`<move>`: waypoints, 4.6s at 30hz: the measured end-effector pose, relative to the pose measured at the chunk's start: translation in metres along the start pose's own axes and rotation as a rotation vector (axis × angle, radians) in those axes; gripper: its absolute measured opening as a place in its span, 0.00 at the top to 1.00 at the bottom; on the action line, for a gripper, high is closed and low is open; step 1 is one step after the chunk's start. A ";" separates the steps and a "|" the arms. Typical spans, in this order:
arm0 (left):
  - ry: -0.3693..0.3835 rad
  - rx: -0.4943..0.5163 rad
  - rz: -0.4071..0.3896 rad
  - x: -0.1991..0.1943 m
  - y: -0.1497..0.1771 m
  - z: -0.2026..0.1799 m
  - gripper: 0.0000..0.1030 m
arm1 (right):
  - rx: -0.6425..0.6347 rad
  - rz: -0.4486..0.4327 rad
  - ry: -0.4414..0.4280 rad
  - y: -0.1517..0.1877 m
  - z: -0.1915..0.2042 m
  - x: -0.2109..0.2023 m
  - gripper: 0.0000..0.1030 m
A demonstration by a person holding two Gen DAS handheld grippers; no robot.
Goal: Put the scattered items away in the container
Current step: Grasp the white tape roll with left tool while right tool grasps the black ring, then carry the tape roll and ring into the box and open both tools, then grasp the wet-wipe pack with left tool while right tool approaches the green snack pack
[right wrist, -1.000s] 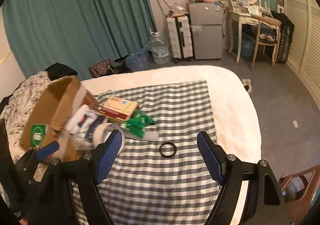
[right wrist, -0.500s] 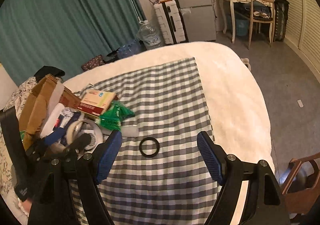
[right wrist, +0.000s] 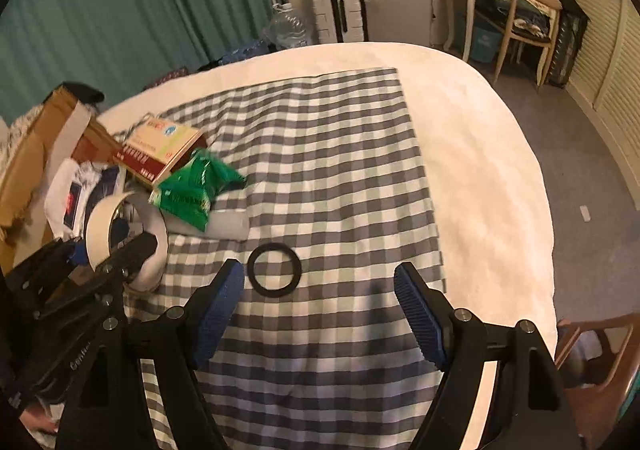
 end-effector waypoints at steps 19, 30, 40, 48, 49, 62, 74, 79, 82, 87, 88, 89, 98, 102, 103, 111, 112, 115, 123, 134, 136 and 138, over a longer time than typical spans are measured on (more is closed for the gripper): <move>0.106 -0.070 -0.036 -0.049 -0.030 -0.016 0.75 | -0.087 0.043 -0.001 0.013 0.022 0.034 0.66; 0.094 -0.105 -0.041 -0.057 -0.032 -0.007 0.75 | -0.073 -0.027 -0.044 -0.006 0.020 0.012 0.93; 0.119 -0.124 -0.098 -0.097 -0.051 -0.004 0.75 | -0.081 -0.103 -0.114 -0.025 0.039 -0.027 0.93; 0.120 -0.161 -0.137 -0.136 -0.068 0.012 0.75 | -0.140 -0.186 -0.191 -0.035 0.075 -0.074 0.93; 0.120 -0.167 -0.142 -0.140 -0.070 0.015 0.75 | -0.155 -0.196 -0.195 -0.037 0.080 -0.079 0.93; 0.063 -0.247 -0.145 -0.187 -0.062 0.068 0.75 | -0.283 -0.244 -0.269 -0.026 0.150 -0.132 0.93; -0.035 -0.297 -0.185 -0.227 -0.023 0.150 0.75 | -0.415 -0.224 -0.299 -0.010 0.252 -0.156 0.93; -0.065 -0.345 -0.181 -0.227 -0.011 0.190 0.75 | -0.447 -0.193 -0.291 -0.004 0.285 -0.141 0.93; -0.073 -0.354 -0.161 -0.216 -0.003 0.205 0.75 | -0.454 -0.173 -0.289 -0.004 0.300 -0.128 0.93; -0.046 -0.380 -0.112 -0.196 0.008 0.216 0.75 | -0.464 -0.166 -0.300 -0.008 0.317 -0.114 0.94; -0.037 -0.390 -0.109 -0.194 0.009 0.217 0.75 | -0.468 -0.170 -0.299 -0.009 0.319 -0.112 0.94; -0.030 -0.396 -0.103 -0.192 0.010 0.218 0.73 | -0.467 -0.180 -0.299 -0.010 0.320 -0.110 0.94; -0.091 -0.469 -0.066 -0.185 0.011 0.227 0.12 | -0.398 -0.239 -0.297 -0.016 0.300 -0.106 0.28; -0.120 -0.453 -0.055 -0.178 0.012 0.225 0.11 | -0.337 -0.247 -0.300 -0.026 0.274 -0.110 0.28; -0.129 -0.447 -0.056 -0.178 0.012 0.223 0.11 | -0.321 -0.251 -0.288 -0.029 0.264 -0.111 0.28; -0.090 -0.401 -0.163 -0.189 -0.006 0.202 0.00 | -0.163 -0.273 -0.234 -0.055 0.188 -0.121 0.28; -0.064 -0.391 -0.181 -0.191 -0.009 0.197 0.00 | -0.150 -0.281 -0.224 -0.059 0.180 -0.124 0.28; -0.018 -0.354 -0.210 -0.192 -0.015 0.181 0.00 | -0.143 -0.288 -0.200 -0.067 0.162 -0.134 0.28; -0.021 -0.280 -0.212 -0.184 -0.017 0.147 0.00 | -0.265 -0.290 -0.119 -0.069 0.145 -0.152 0.28; 0.051 -0.178 -0.167 -0.157 -0.008 0.062 0.00 | -0.162 -0.264 -0.138 -0.059 0.103 -0.134 0.28; 0.078 -0.147 -0.134 -0.146 -0.004 0.039 0.00 | -0.136 -0.264 -0.149 -0.060 0.094 -0.132 0.28; 0.108 -0.118 -0.085 -0.132 0.001 0.018 0.00 | -0.110 -0.262 -0.156 -0.061 0.084 -0.130 0.28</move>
Point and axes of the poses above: each gripper's, at about its wrist camera, not at the fingertips, and x roughly the way its jaws point, z to its left, y to its underside, the point moved 9 cm from there along x, roughly the way its jaws point
